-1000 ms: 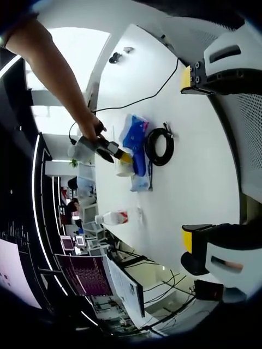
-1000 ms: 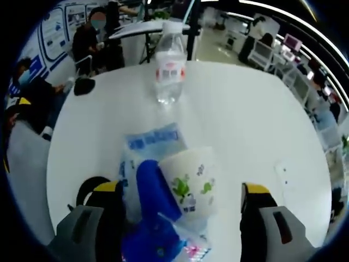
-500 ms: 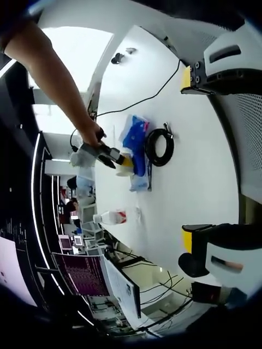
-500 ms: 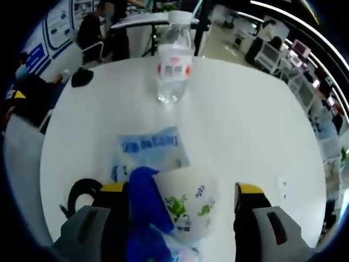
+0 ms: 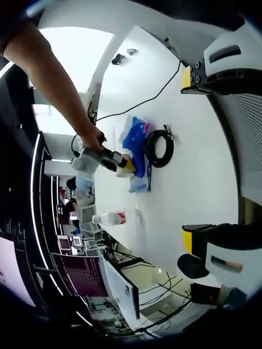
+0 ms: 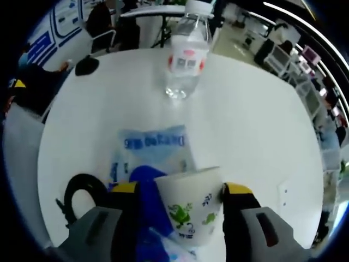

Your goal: Arrange the tabletop items into an orderly group along one side of the table until the central work area is clear of visible clutter.

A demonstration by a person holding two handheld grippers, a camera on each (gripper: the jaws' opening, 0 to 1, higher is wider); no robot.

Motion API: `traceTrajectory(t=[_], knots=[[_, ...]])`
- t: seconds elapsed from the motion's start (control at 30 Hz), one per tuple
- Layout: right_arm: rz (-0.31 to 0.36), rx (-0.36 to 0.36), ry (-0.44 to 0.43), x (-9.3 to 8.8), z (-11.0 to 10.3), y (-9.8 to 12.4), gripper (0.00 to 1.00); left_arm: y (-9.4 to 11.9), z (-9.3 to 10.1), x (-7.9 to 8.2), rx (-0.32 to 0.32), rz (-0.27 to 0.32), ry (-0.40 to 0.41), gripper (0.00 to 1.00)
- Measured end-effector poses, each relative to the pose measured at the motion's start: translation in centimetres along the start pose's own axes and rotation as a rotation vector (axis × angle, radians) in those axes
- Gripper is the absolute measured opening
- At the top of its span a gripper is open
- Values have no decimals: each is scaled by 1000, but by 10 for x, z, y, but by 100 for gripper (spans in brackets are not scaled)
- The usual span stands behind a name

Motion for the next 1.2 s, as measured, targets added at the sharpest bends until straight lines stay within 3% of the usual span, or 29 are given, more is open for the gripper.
traceTrajectory(t=[0.27,0.5,0.8,0.9,1.03,1.2], knots=[[-33,-32,37,0,8,-1,43,0,1,0,-1,-5,-5,100],[-28,-36,39,-2,8,-1,42,0,1,1,-1,1,11,100],[-19,-29,30,-2,9,5,41,-1,4,1,-10,-9,-29,100],[38,-46,23,7,15,10,41,-1,3,1,-7,-5,-20,100],[177,-62,-105,23,18,27,40,-1,3,1,-5,-7,-25,100],[295,-42,-230,32,26,36,39,0,4,3,-4,-5,-23,100]])
Point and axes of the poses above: the point that each gripper's makers call its tool centre point, and the gripper's own axes: y roughly backward along the fingers, z roughly to its right, x roughly out of its top, the point moved 7 cm from there along y, roughly backward along the fingers, and after that the axes turned 4 degrees about x, right-handed, at the moved point
